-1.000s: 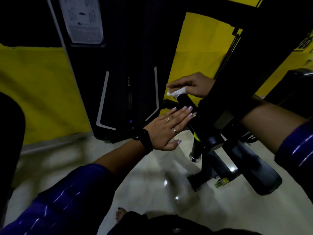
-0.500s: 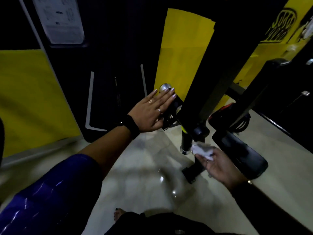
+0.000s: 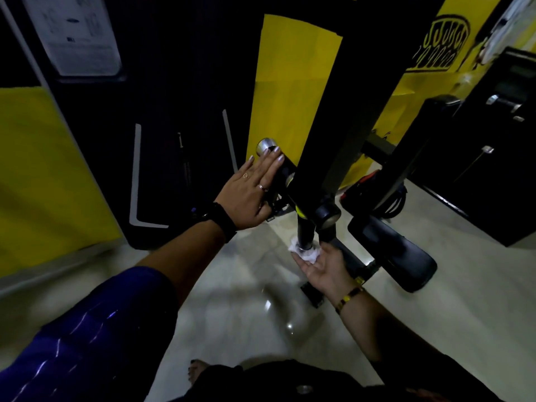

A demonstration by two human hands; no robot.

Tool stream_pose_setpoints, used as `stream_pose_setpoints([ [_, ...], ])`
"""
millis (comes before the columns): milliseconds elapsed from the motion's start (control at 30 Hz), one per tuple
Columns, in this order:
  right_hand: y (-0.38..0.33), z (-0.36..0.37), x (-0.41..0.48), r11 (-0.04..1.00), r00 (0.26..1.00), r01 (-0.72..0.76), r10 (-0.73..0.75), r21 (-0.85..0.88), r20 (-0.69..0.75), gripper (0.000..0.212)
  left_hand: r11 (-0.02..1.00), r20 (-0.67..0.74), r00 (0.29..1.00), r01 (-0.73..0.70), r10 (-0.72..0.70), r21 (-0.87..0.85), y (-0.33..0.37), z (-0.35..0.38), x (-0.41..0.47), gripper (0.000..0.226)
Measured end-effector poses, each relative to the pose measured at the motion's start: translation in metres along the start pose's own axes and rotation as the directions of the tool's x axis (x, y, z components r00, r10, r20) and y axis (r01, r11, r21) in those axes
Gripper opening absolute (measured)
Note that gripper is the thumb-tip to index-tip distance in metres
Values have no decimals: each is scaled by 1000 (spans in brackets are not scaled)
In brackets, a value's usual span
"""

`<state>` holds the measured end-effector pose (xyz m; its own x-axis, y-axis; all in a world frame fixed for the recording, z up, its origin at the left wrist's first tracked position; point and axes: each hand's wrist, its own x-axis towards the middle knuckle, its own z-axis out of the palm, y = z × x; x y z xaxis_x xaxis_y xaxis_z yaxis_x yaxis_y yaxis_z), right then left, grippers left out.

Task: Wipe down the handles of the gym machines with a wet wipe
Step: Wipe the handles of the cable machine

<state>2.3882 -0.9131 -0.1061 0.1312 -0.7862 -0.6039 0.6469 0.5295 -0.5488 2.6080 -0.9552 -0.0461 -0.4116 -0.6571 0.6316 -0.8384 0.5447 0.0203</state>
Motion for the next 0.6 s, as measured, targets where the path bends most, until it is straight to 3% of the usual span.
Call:
stream_pose_setpoints([
  [133, 0, 6, 8, 999, 999, -33, 33, 39, -19, 42, 1000, 5, 1000, 15, -15, -9, 2, 2, 0, 88],
  [300, 11, -10, 0, 998, 1000, -3, 2, -56, -15, 31, 999, -31, 999, 23, -24, -39, 3, 0, -4, 87],
  [367, 16, -17, -9, 999, 1000, -14, 14, -36, -6, 25, 995, -20, 997, 69, -70, -77, 7, 5, -11, 84],
  [433, 24, -22, -16, 998, 998, -68, 68, -17, -3, 20, 958, 12, 979, 204, -206, -202, 16, 16, -24, 82],
  [500, 32, -27, -20, 992, 992, -120, 121, -29, 27, 20, 773, 142, 886, 455, -441, -443, 35, 22, -39, 79],
  [600, 41, -33, -18, 987, 985, -158, 160, -35, 65, 25, 195, 476, 586, 741, -656, -643, 55, 39, -57, 63],
])
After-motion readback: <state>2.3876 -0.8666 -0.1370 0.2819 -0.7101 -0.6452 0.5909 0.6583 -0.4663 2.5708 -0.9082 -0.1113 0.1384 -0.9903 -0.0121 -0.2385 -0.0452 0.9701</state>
